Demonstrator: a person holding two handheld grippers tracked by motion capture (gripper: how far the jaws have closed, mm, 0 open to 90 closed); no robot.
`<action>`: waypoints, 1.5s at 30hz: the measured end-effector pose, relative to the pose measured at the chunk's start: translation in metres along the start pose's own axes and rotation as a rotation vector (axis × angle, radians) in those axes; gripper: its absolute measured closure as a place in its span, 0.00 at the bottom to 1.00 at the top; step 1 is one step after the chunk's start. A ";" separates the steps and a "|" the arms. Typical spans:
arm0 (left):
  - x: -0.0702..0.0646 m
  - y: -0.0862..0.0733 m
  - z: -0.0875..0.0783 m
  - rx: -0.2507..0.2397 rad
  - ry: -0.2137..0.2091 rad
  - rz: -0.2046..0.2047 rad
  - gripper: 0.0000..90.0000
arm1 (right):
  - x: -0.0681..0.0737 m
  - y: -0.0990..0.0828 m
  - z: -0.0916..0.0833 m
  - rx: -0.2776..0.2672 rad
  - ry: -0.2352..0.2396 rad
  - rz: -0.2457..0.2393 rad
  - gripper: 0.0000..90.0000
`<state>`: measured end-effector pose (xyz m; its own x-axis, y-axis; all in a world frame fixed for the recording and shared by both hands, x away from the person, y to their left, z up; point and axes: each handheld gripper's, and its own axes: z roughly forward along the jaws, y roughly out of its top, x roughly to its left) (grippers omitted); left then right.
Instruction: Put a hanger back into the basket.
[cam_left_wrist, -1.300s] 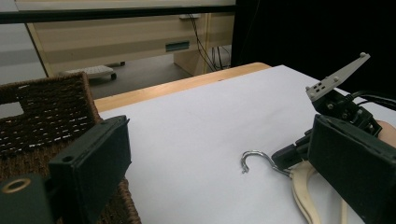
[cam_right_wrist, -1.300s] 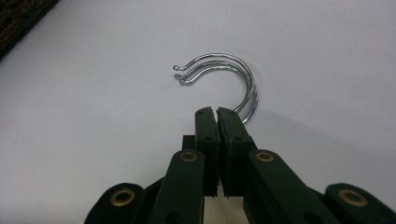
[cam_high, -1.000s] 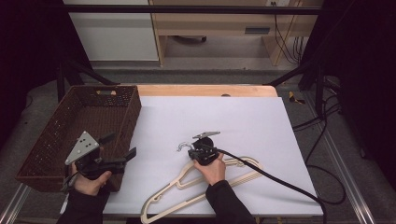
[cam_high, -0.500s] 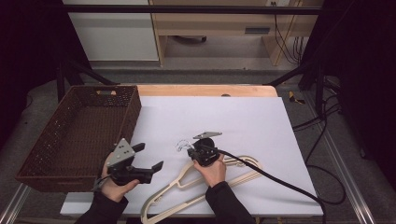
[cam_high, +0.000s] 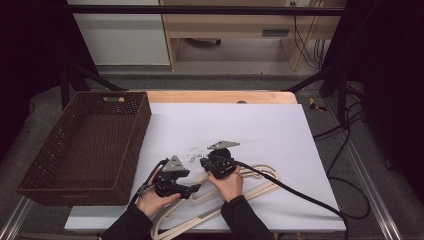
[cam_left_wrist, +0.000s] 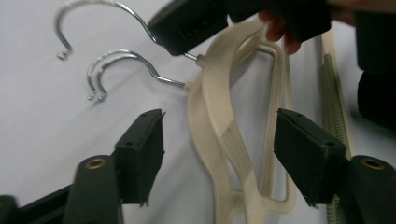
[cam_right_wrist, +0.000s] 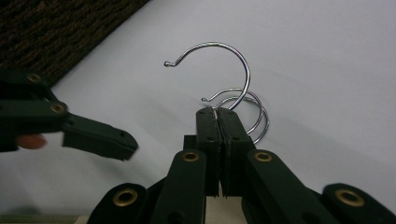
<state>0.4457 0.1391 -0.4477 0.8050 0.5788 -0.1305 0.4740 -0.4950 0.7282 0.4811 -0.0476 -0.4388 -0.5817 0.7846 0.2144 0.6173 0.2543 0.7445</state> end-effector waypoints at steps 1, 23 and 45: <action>0.000 0.000 0.003 0.007 -0.010 -0.006 0.45 | 0.001 0.000 -0.001 0.002 -0.003 0.003 0.99; -0.002 0.003 0.012 0.031 -0.088 -0.055 0.78 | 0.007 0.000 -0.013 -0.033 0.001 -0.022 0.99; -0.037 0.011 -0.014 -0.023 -0.163 -0.074 0.89 | -0.019 -0.025 -0.117 -0.262 0.059 -0.166 0.45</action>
<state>0.4161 0.1218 -0.4256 0.8161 0.4996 -0.2903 0.5274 -0.4388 0.7275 0.4146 -0.1354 -0.3877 -0.6978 0.7082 0.1069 0.3579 0.2155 0.9085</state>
